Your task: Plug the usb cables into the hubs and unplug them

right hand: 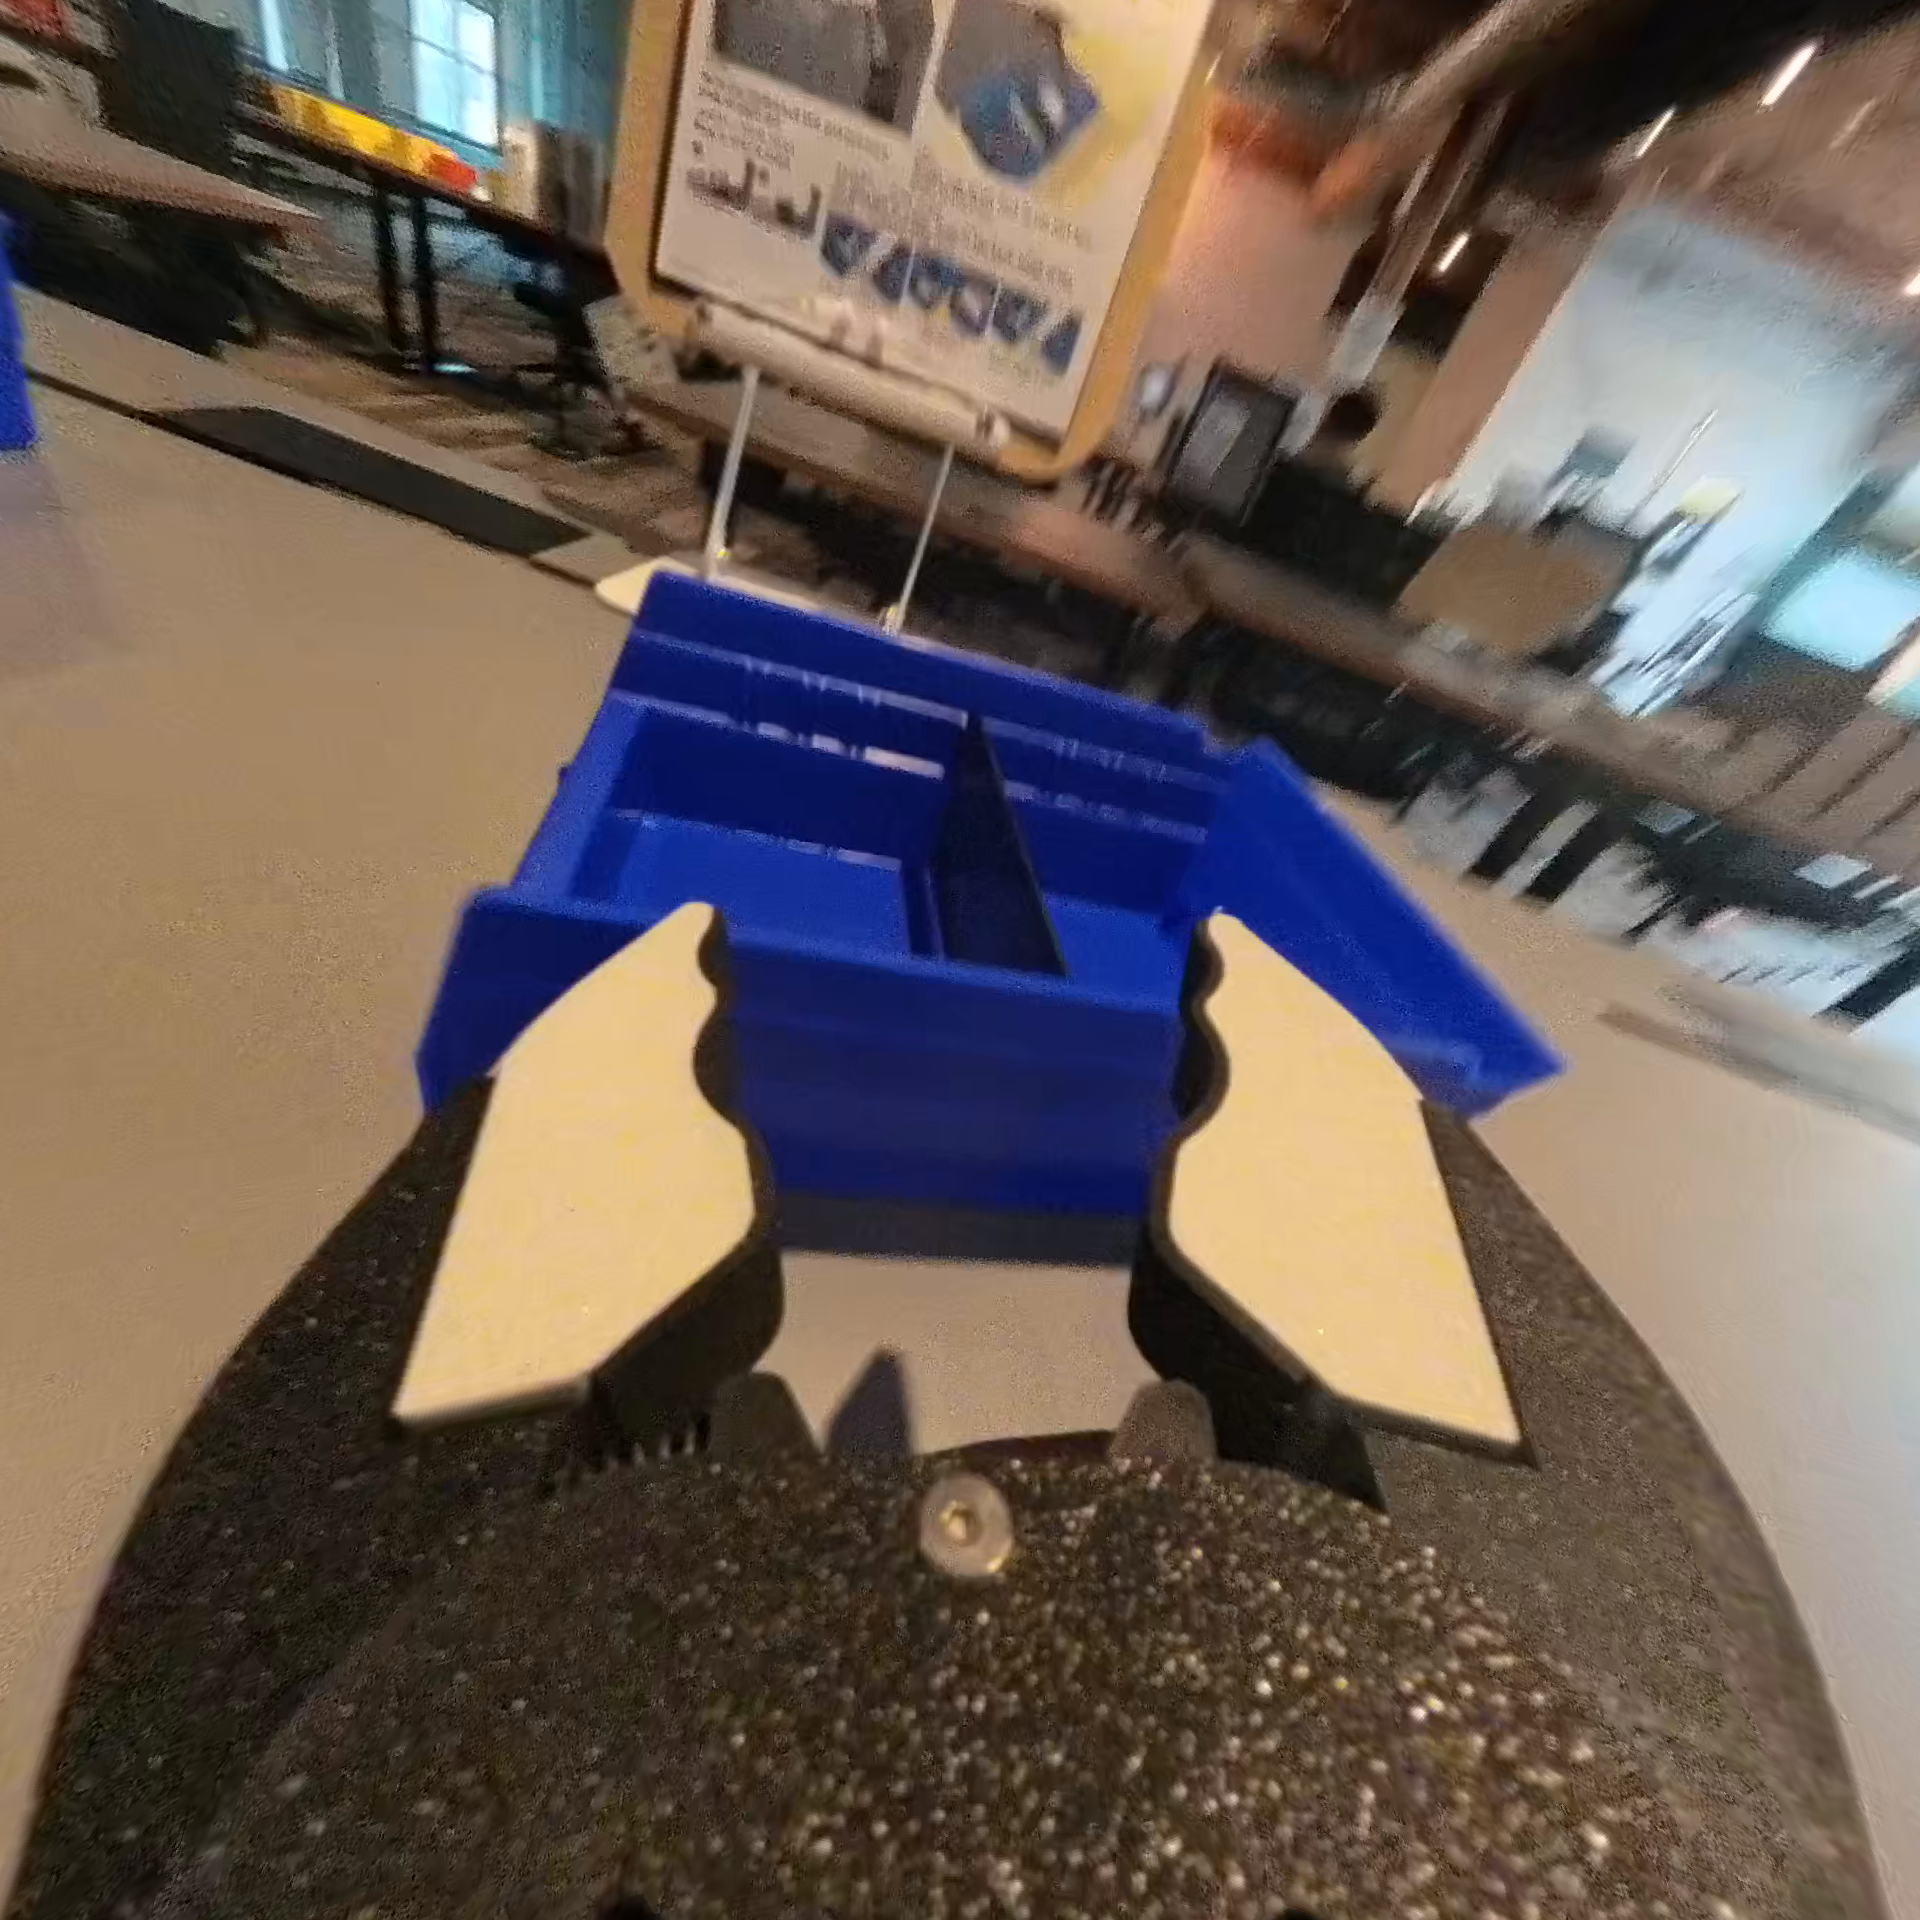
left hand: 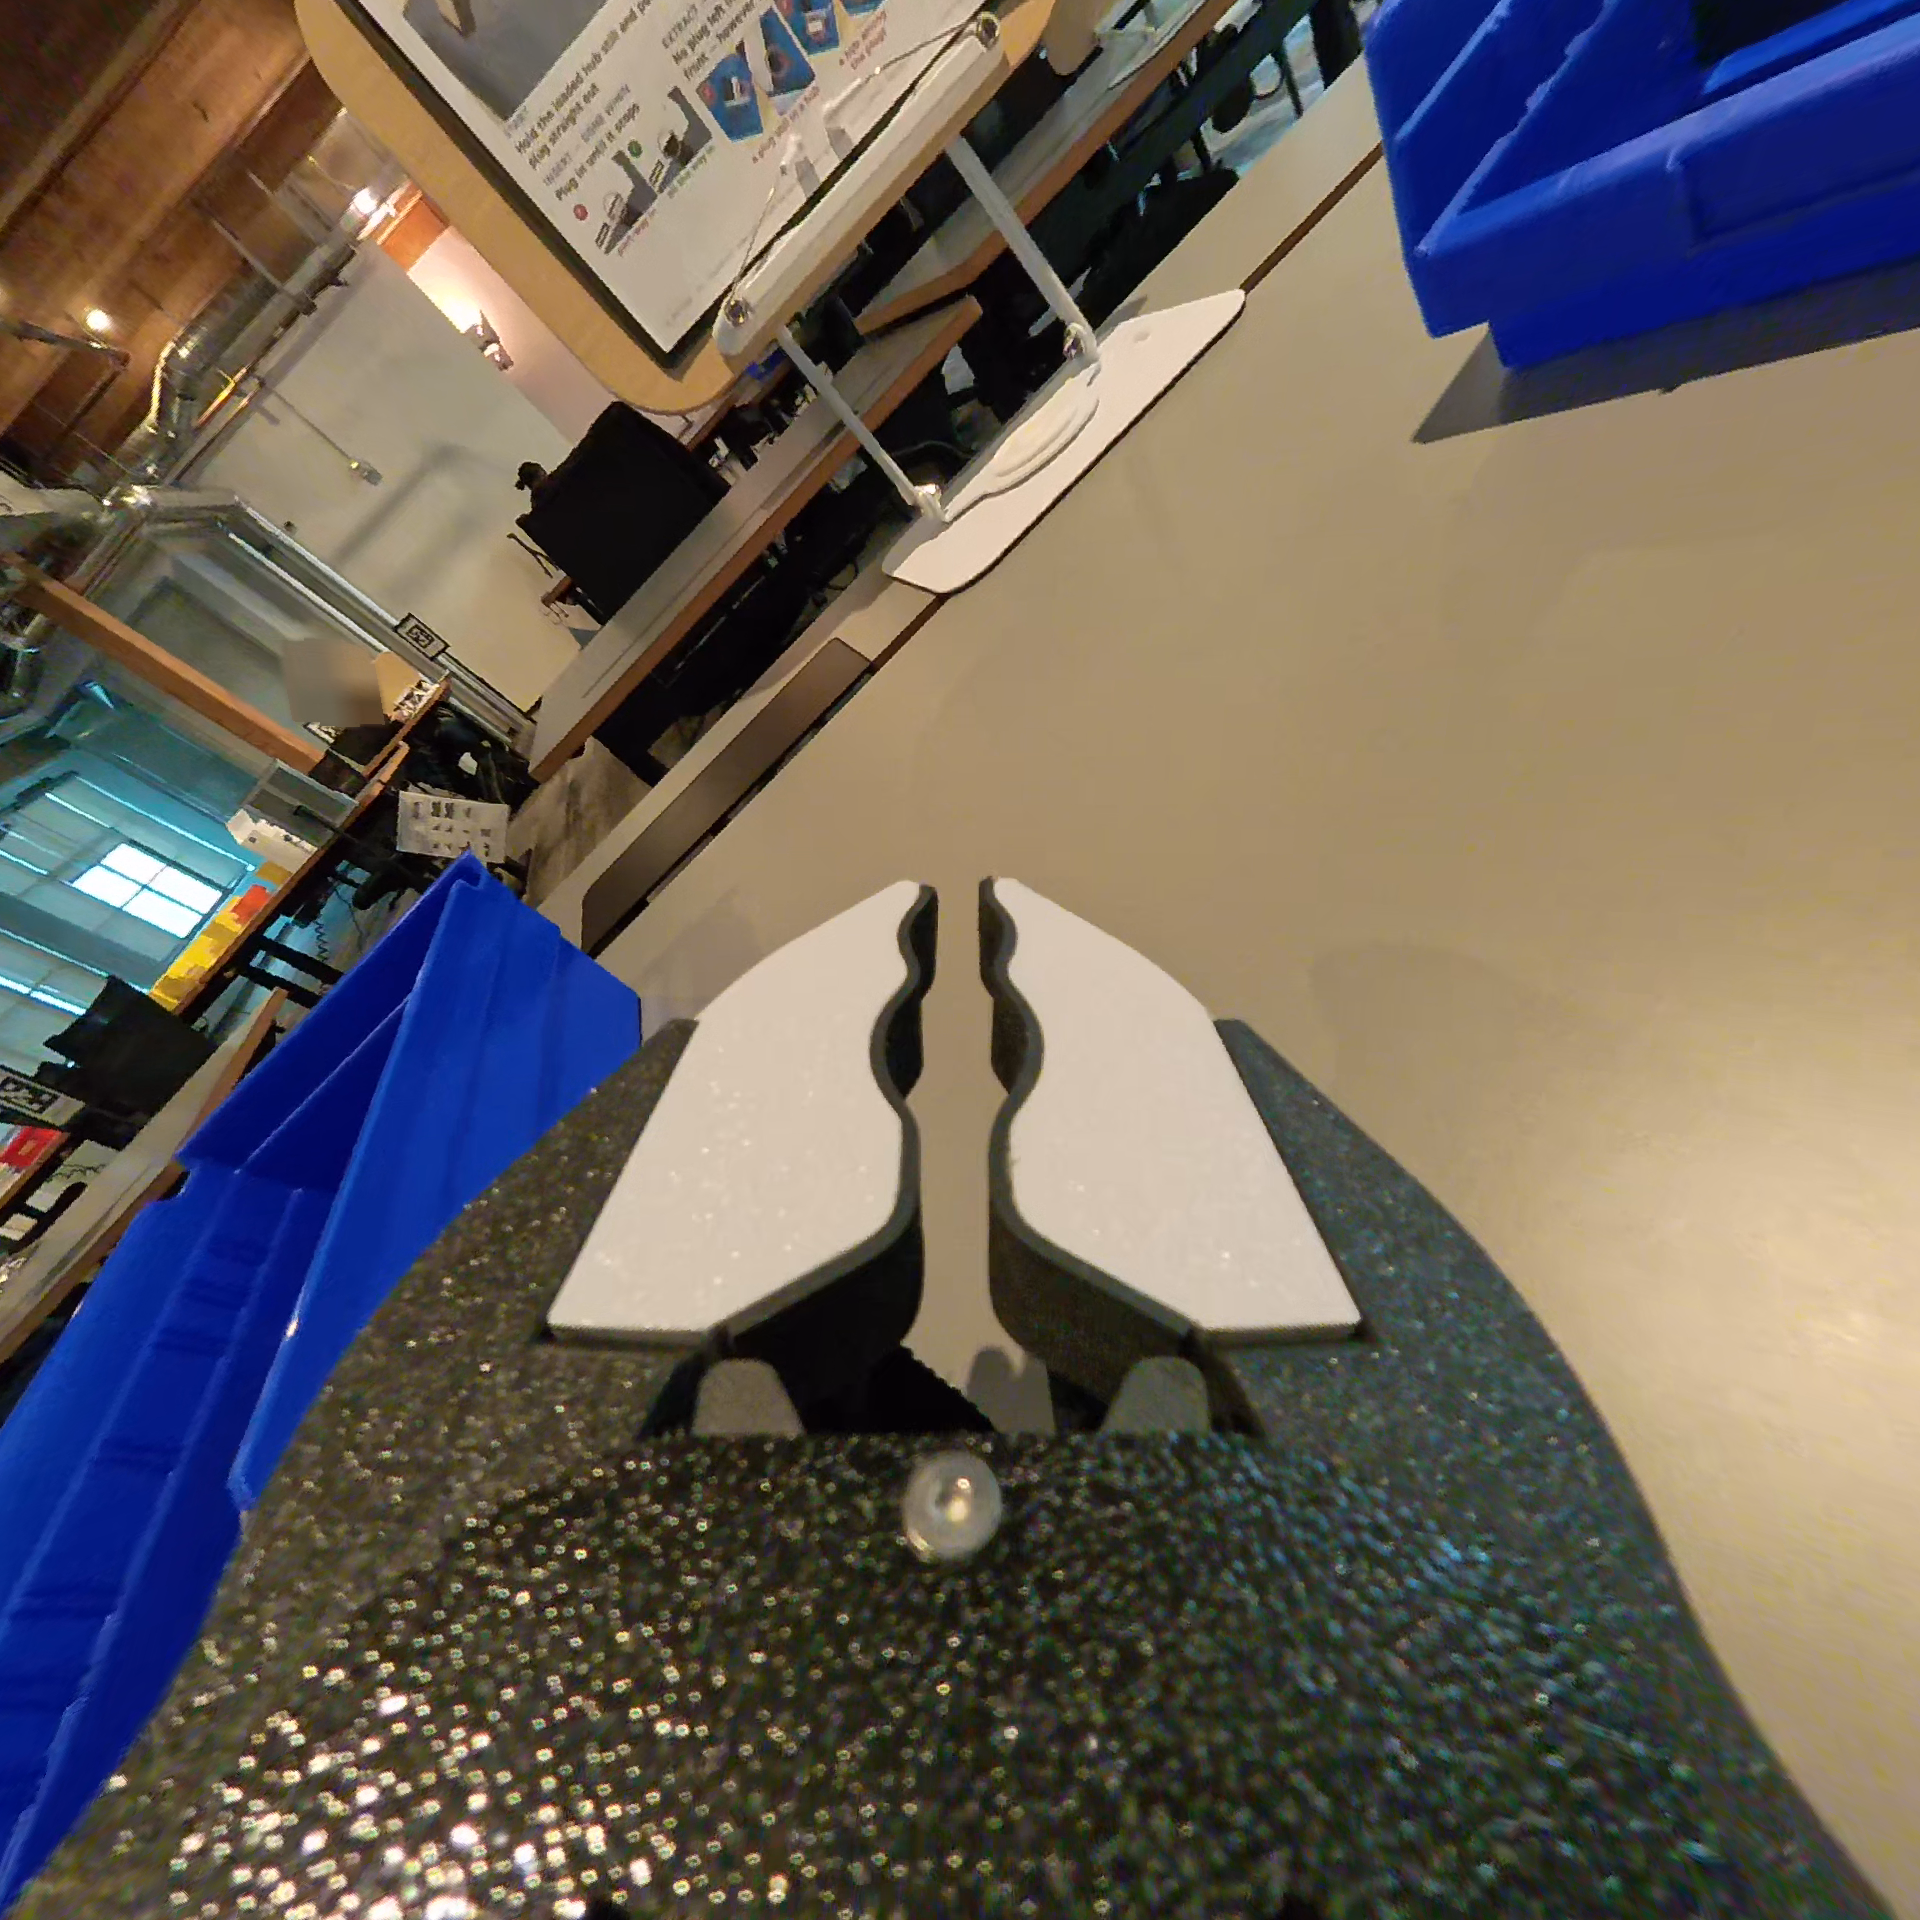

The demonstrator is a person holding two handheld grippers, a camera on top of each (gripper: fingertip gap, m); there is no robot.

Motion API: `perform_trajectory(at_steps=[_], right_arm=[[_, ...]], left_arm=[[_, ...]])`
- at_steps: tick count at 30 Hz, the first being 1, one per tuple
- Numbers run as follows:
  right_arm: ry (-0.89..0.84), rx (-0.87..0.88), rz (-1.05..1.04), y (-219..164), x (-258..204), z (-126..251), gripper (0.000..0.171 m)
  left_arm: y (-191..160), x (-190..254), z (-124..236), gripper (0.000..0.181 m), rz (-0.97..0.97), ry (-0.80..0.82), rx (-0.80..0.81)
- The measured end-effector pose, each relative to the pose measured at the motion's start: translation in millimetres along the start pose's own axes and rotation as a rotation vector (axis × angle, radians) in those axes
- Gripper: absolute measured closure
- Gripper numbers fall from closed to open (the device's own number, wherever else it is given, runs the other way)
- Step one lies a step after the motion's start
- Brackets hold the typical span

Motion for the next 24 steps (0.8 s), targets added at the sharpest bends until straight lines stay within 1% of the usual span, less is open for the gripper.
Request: perform_trajectory(at_steps=[2, 3, 5, 7, 8, 13, 17, 19, 21, 24], right_arm=[[-0.050, 0.062, 0.106, 13, -25, -5, 0.086], [-0.050, 0.063, 0.128, 16, -36, -8, 0.084], [-0.036, 0.025, 0.136, 13, -52, -16, 0.085], [-0.038, -0.010, 0.138, 5, -57, -22, 0.084], [-0.044, -0.008, 0.128, 3, -56, -22, 0.086], [-0.135, -0.050, 0.195, -5, -29, -22, 0.089], [-0.246, -0.115, 0.208, -18, 15, -21, 0.092], [-0.276, -0.163, 0.169, -28, 37, -19, 0.093], [-0.230, -0.203, 0.063, -37, 50, -18, 0.094], [-0.070, -0.243, -0.160, -52, 53, -21, 0.102]], left_arm=[[-1, -1, 1, 0.174, 0.003, 0.004, 0.004], [-1, -2, 2, 0.174, 0.007, 0.005, 0.005], [-1, -4, 2, 0.174, 0.014, 0.007, 0.006], [-1, -4, 2, 0.174, 0.011, 0.006, 0.005], [-1, -4, 2, 0.174, 0.007, 0.005, 0.003], [-2, -2, 1, 0.174, -0.015, 0.003, -0.009], [-3, -2, 0, 0.174, -0.005, 0.000, -0.014], [-3, -2, 0, 0.174, -0.005, -0.003, -0.015], [-3, -1, -1, 0.174, -0.007, -0.006, -0.017], [-3, 0, -1, 0.174, -0.009, -0.008, -0.021]])
Point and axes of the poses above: each gripper's, where its closed fingertips meet, z back along the fingers, y out of its top, x = y × z across the jaws, the point moved 6 cm from there along z, back along the fingers, and after that the axes turned 1 degree about -y, right-handed, at the moved point
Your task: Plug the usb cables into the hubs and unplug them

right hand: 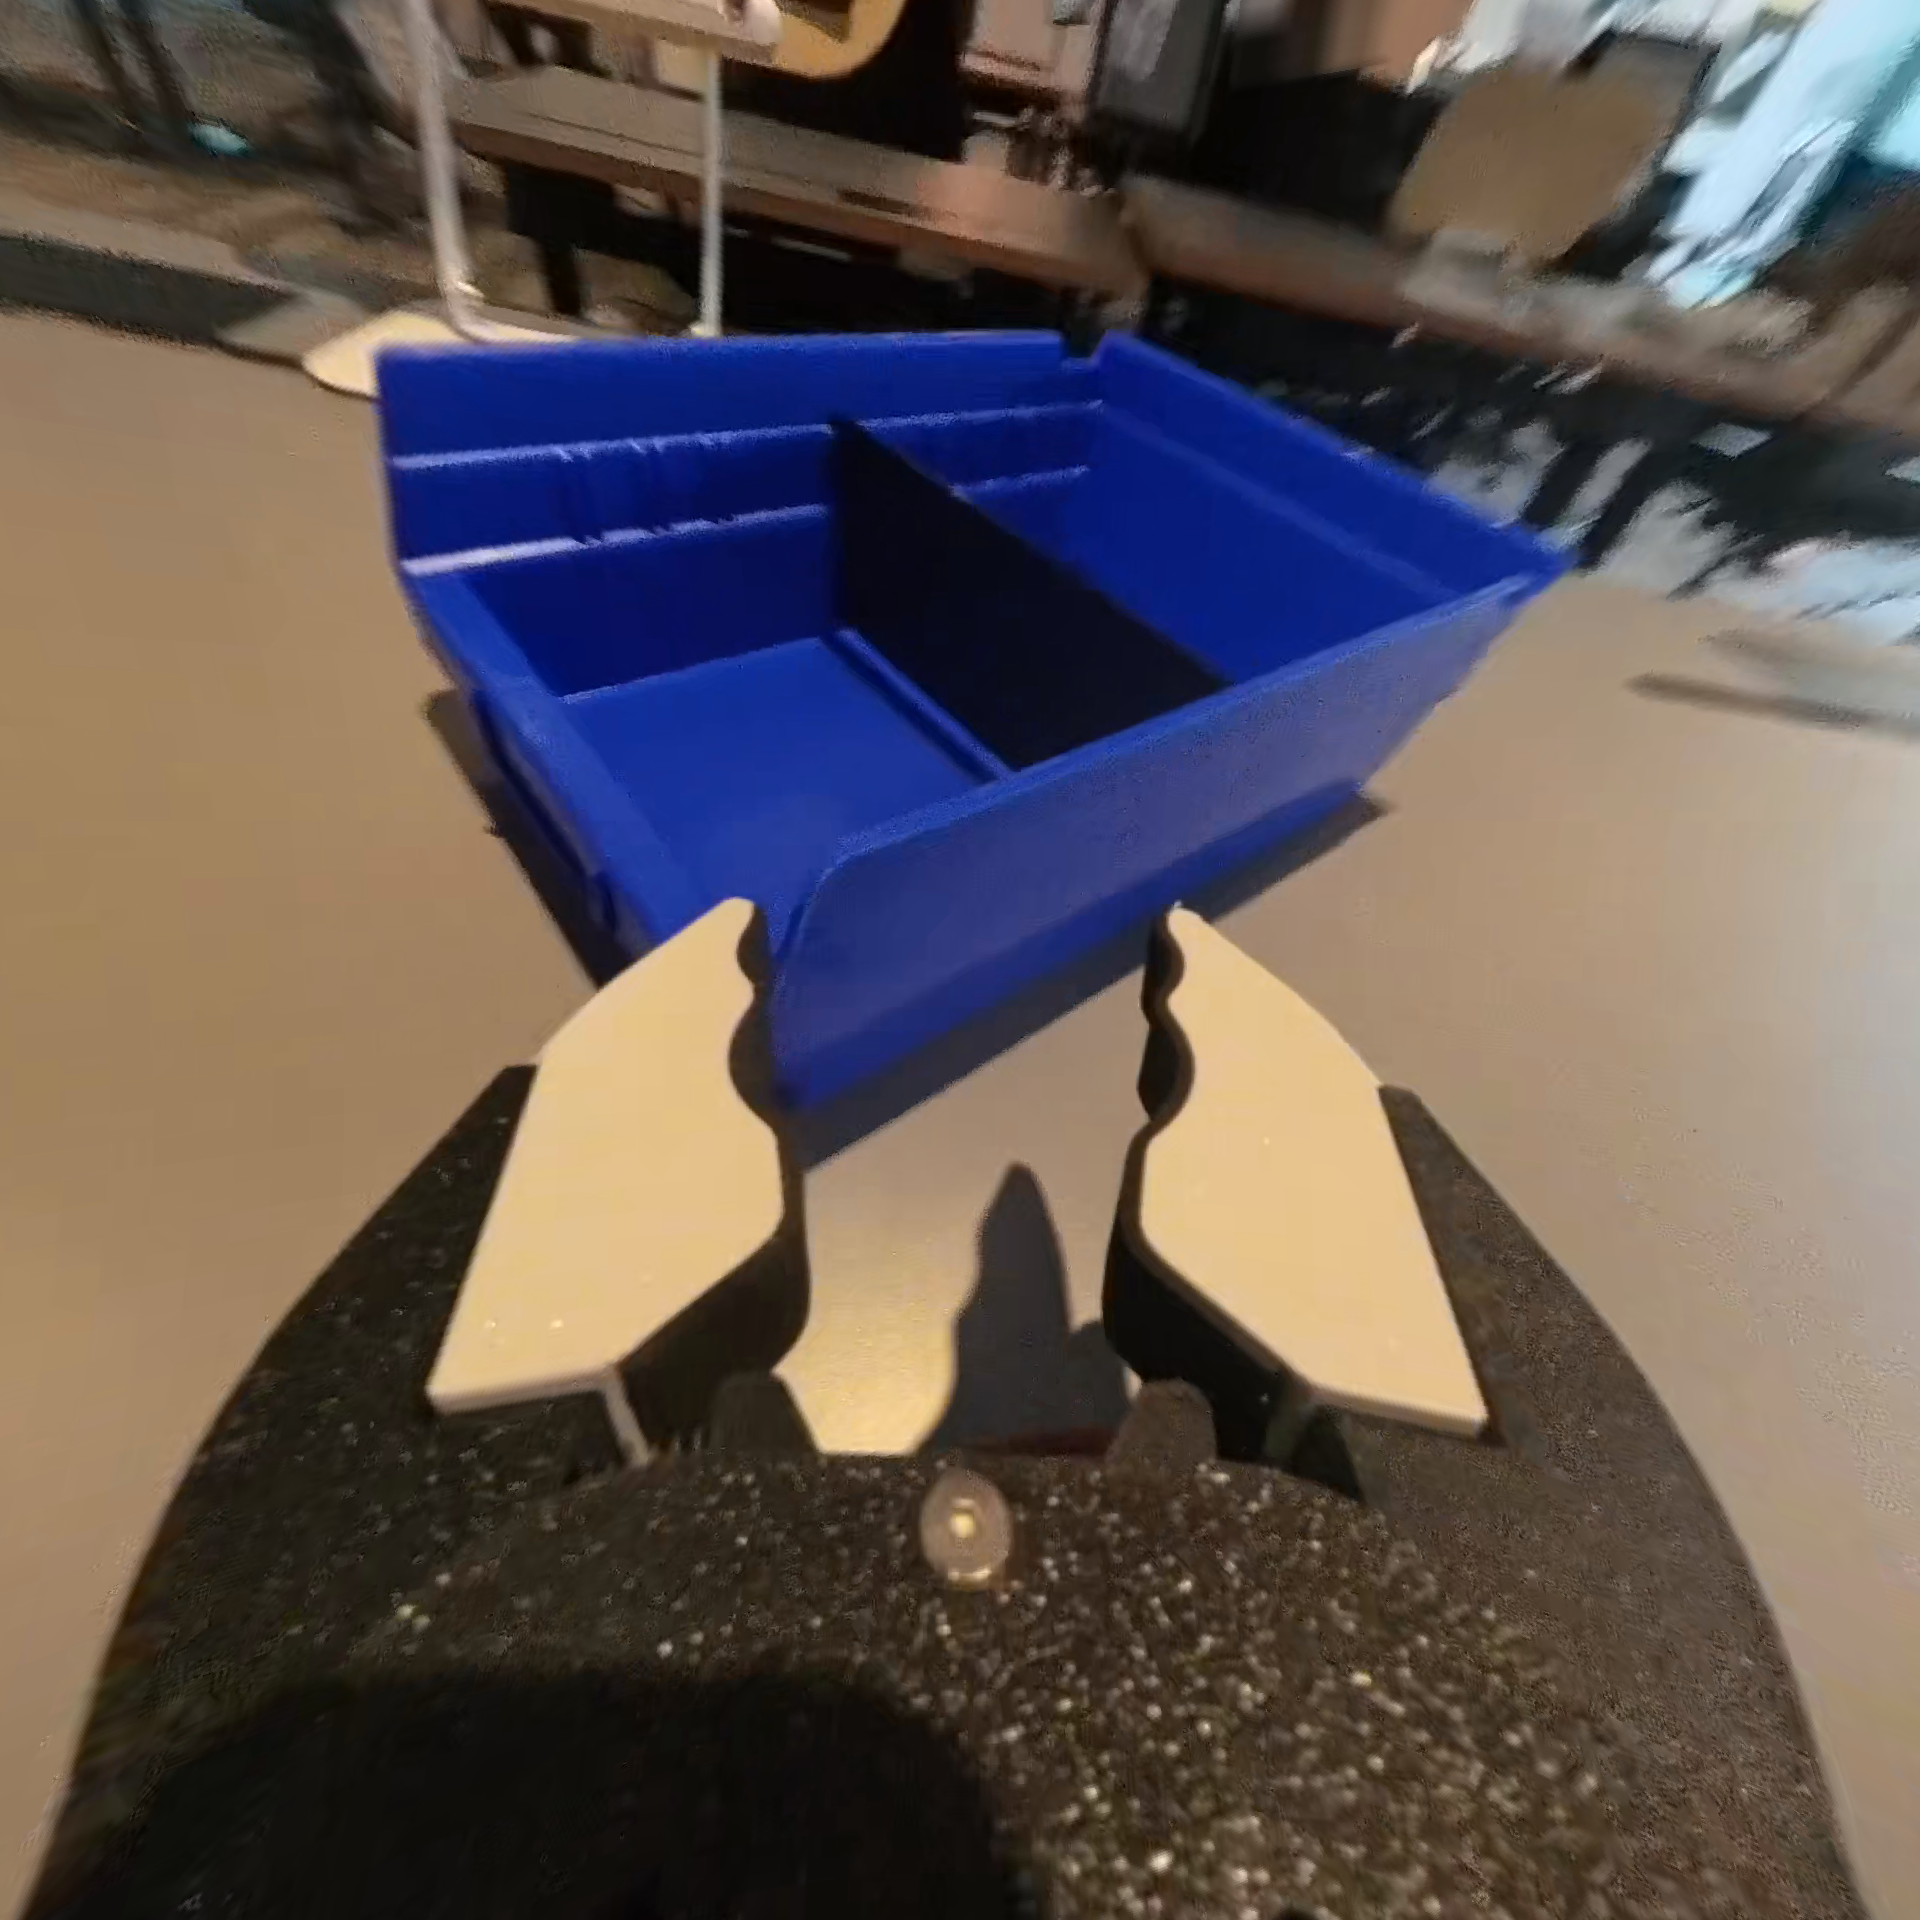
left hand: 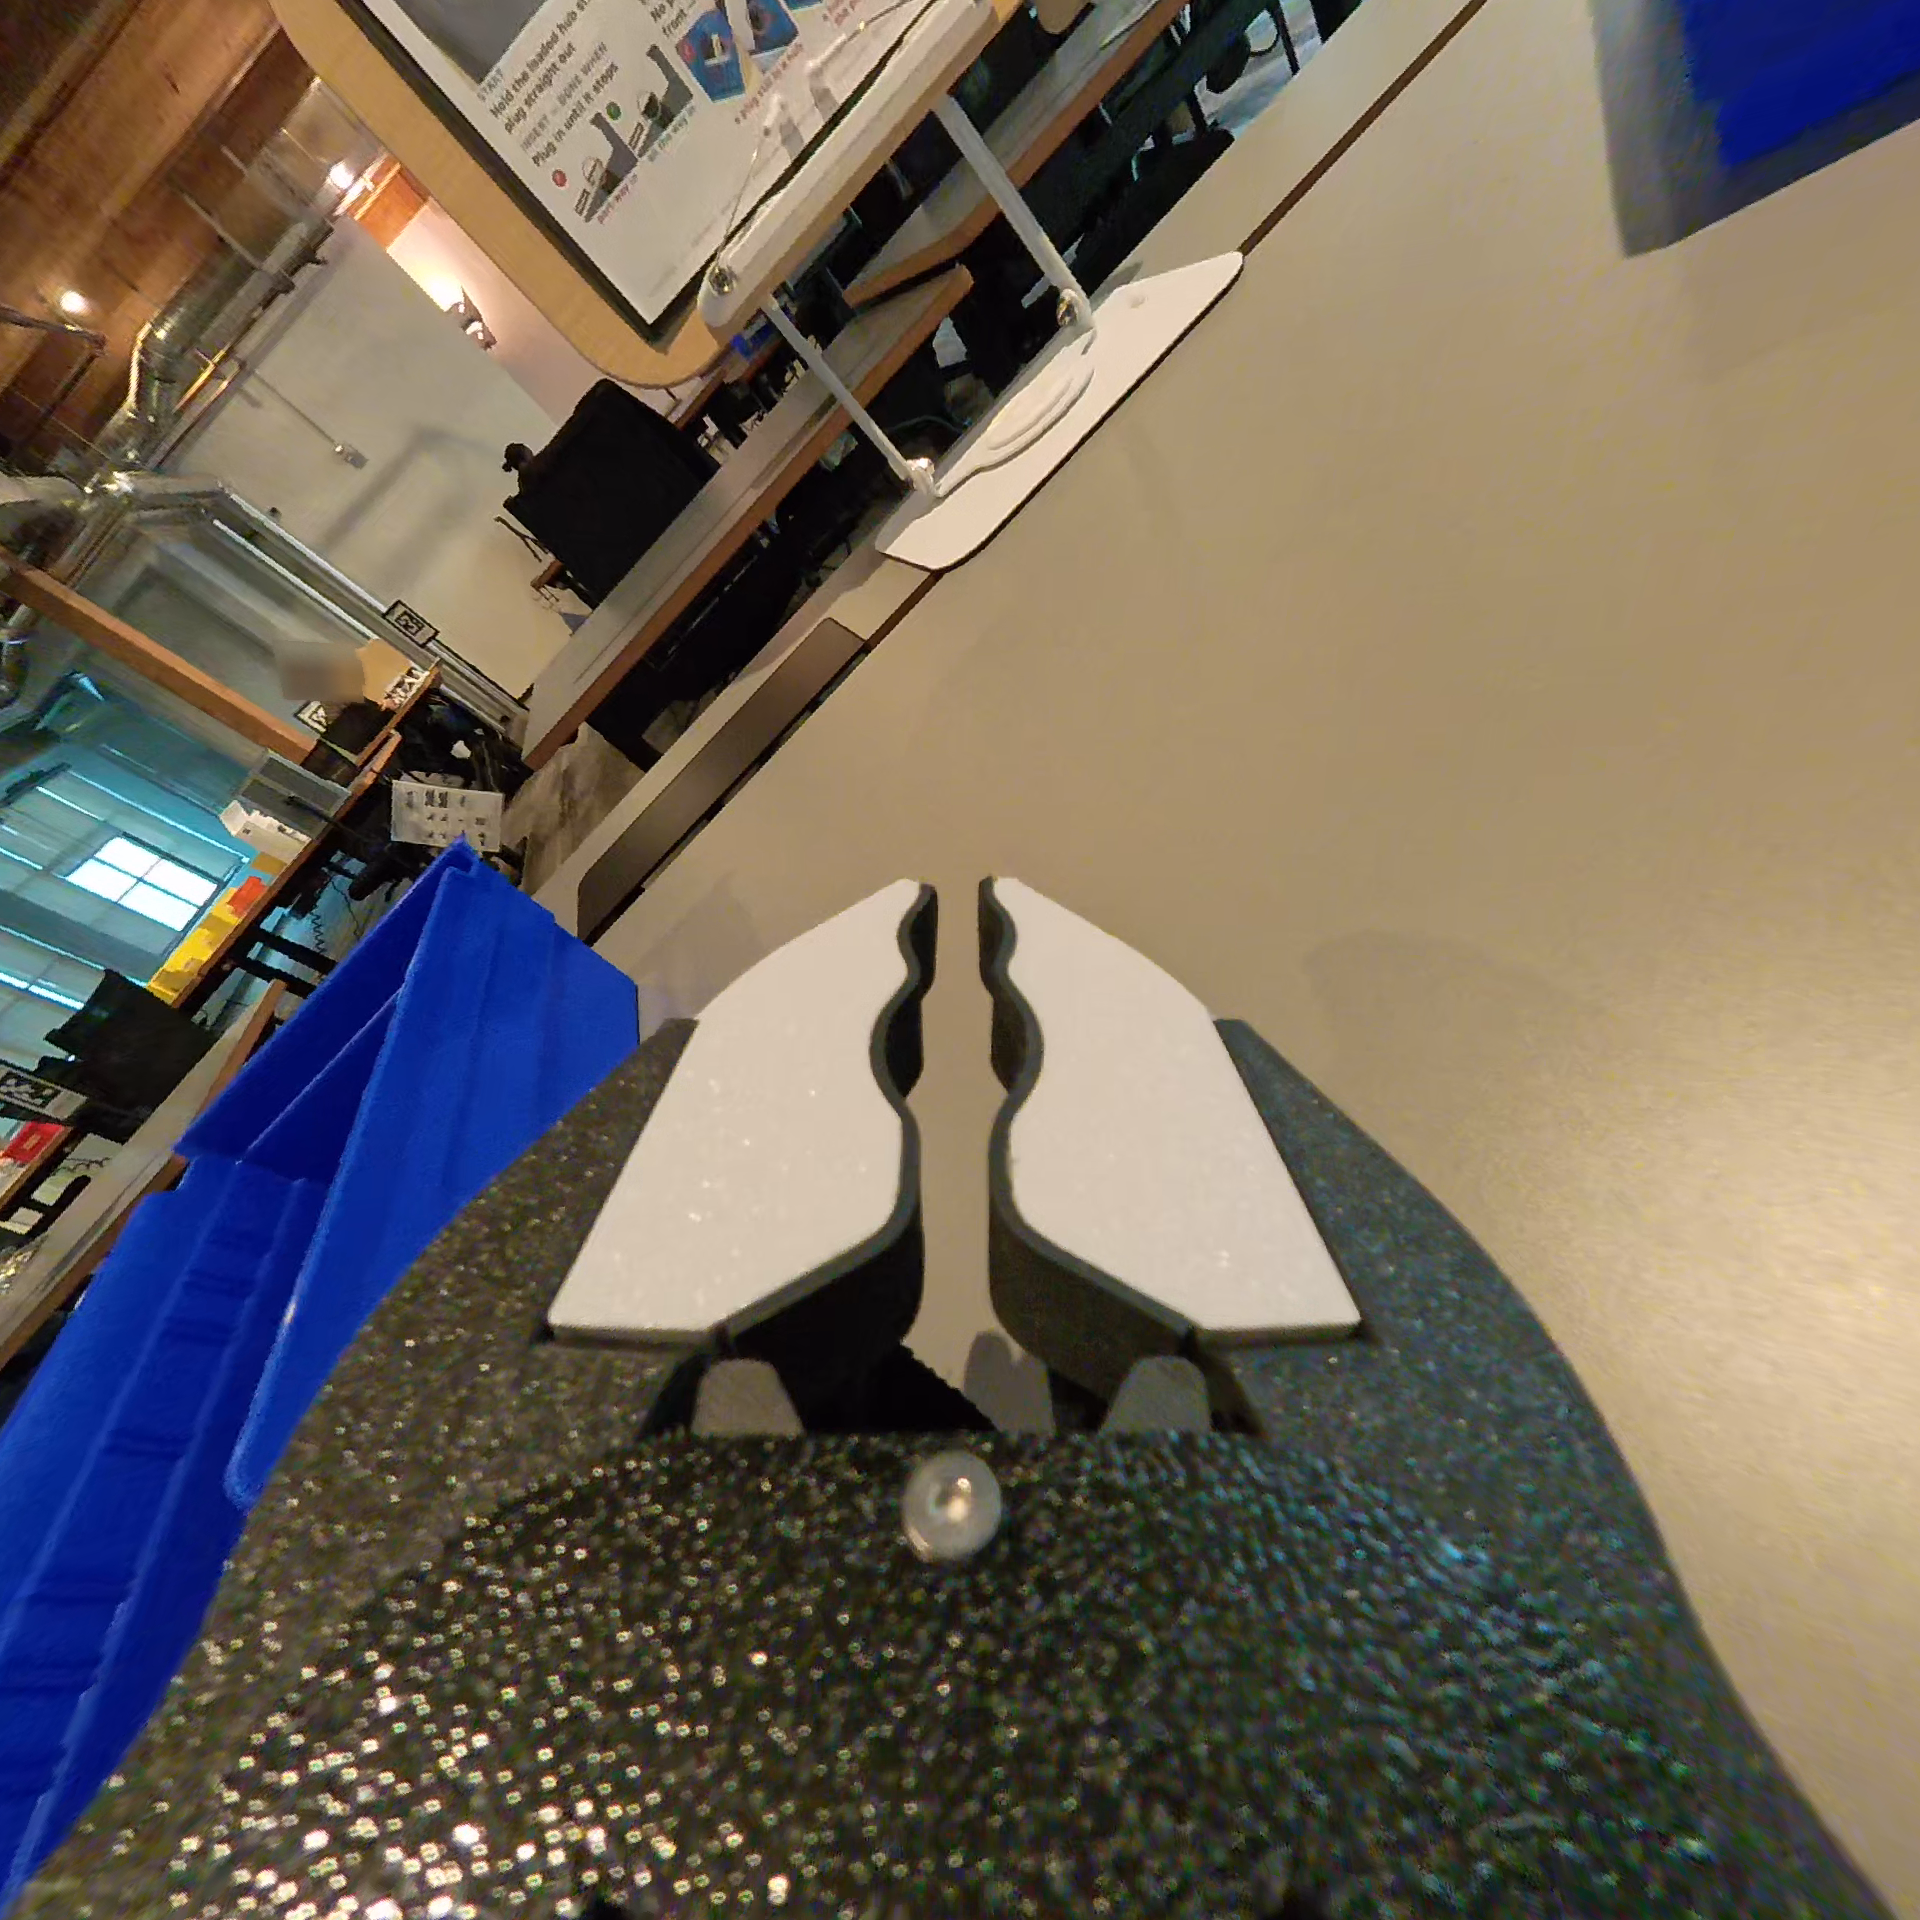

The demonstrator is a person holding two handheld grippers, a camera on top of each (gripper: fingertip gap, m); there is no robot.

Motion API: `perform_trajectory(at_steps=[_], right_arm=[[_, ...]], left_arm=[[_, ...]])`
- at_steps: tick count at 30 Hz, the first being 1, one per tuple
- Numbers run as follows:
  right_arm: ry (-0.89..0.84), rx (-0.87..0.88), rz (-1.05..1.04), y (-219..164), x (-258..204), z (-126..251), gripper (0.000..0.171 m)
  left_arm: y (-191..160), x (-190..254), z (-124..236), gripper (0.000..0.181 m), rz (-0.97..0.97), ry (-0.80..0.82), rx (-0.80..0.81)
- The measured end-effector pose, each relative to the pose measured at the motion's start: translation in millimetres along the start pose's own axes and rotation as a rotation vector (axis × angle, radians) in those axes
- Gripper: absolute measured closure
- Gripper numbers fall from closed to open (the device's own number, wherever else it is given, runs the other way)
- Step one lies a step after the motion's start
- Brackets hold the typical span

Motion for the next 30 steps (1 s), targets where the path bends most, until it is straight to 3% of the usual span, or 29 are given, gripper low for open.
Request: perform_trajectory(at_steps=[3, 5, 8, 10, 12, 18, 20, 30], right_arm=[[0.122, -0.012, -0.159, -5, 6, -6, 0.111], [0.127, -0.017, -0.185, -6, 16, -8, 0.129], [-0.002, -0.024, -0.103, -9, 43, -8, 0.154], [-0.124, -0.034, -0.022, -12, 65, -9, 0.162], [-0.194, -0.037, 0.011, -15, 83, -11, 0.161], [-0.103, 0.005, -0.058, -16, 102, -20, 0.153], [-0.104, 0.002, -0.039, -15, 109, -24, 0.163], [-0.046, 0.017, -0.002, -18, 164, -49, 0.164]], left_arm=[[0, 0, 0, 0.174, 0.001, -0.002, -0.001], [-1, 1, 0, 0.174, 0.000, -0.003, -0.003], [-1, 0, 0, 0.174, -0.002, -0.006, -0.003], [0, 1, -1, 0.174, -0.004, -0.008, -0.004], [0, 2, -1, 0.174, -0.009, -0.011, -0.007], [-1, 3, -2, 0.174, -0.009, -0.016, -0.010], [-1, 3, -2, 0.174, -0.009, -0.018, -0.011], [-2, 5, -3, 0.174, -0.018, -0.027, -0.019]])
Point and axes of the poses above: each gripper's, where its closed fingertips meet, z back along the fingers, y out of its top, x = y × z across the jaws, the point moved 6 cm from there along z, back along the fingers, and after that the axes turned 1 degree about -y, right-handed, at the moved point
